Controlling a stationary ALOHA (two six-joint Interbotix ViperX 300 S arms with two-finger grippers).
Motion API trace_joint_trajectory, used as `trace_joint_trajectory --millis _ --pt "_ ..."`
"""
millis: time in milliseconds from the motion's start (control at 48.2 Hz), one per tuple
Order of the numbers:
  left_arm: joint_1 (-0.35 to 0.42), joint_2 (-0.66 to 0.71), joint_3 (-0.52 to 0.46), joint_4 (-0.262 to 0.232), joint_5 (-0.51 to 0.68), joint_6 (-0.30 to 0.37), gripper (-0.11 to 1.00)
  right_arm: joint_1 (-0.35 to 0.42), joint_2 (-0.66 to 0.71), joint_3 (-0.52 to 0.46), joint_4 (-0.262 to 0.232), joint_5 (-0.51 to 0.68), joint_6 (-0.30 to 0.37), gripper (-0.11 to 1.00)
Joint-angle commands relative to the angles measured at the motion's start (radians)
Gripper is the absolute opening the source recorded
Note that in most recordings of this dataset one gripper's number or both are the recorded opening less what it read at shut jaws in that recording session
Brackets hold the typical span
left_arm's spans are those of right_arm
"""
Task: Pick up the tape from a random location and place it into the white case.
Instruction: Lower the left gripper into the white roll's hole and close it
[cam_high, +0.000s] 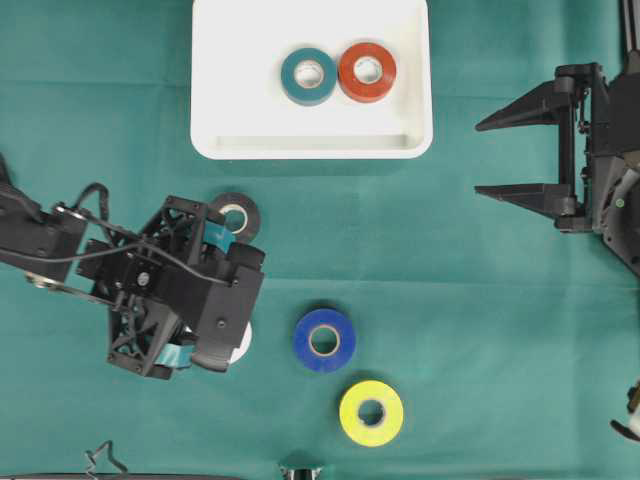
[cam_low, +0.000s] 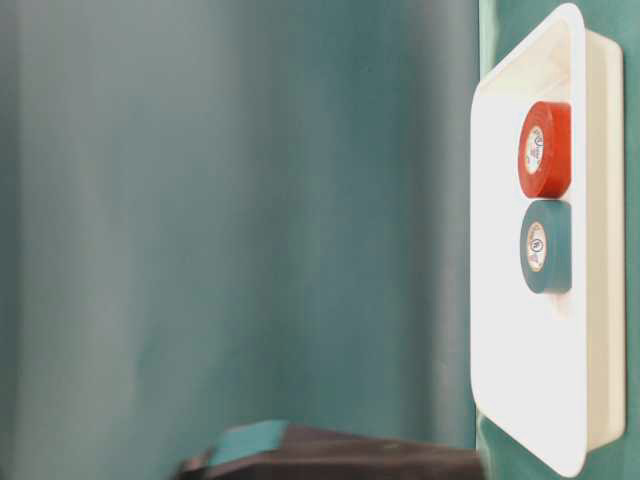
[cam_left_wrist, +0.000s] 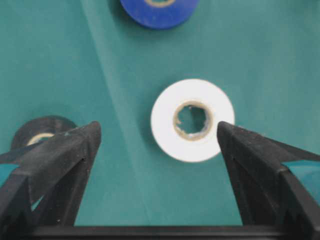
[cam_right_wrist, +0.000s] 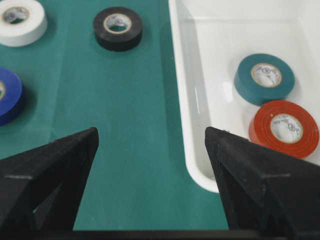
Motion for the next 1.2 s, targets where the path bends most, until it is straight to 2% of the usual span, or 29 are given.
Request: trace_joint_trajectory --millis 0,394,891,1181 --pt "-0.002 0.009 0.008 0.003 -0.046 0.002 0.97 0.002 0.003 -0.025 -0.003 -0.005 -0.003 0.85" --pt "-0.011 0.141 0.031 0.002 -0.115 0.003 0.97 0.0 0.005 -0.023 -0.005 -0.005 -0.003 0.85" --pt "-0.015 0.238 0.123 -0.002 -0.311 0.006 0.97 0.0 0.008 -0.023 -0.006 0.003 -0.006 0.85" --pt "-0.003 0.27 0.14 -0.002 -0.324 0.006 0.97 0.0 0.008 -0.025 -0.006 0.002 -0.006 0.85"
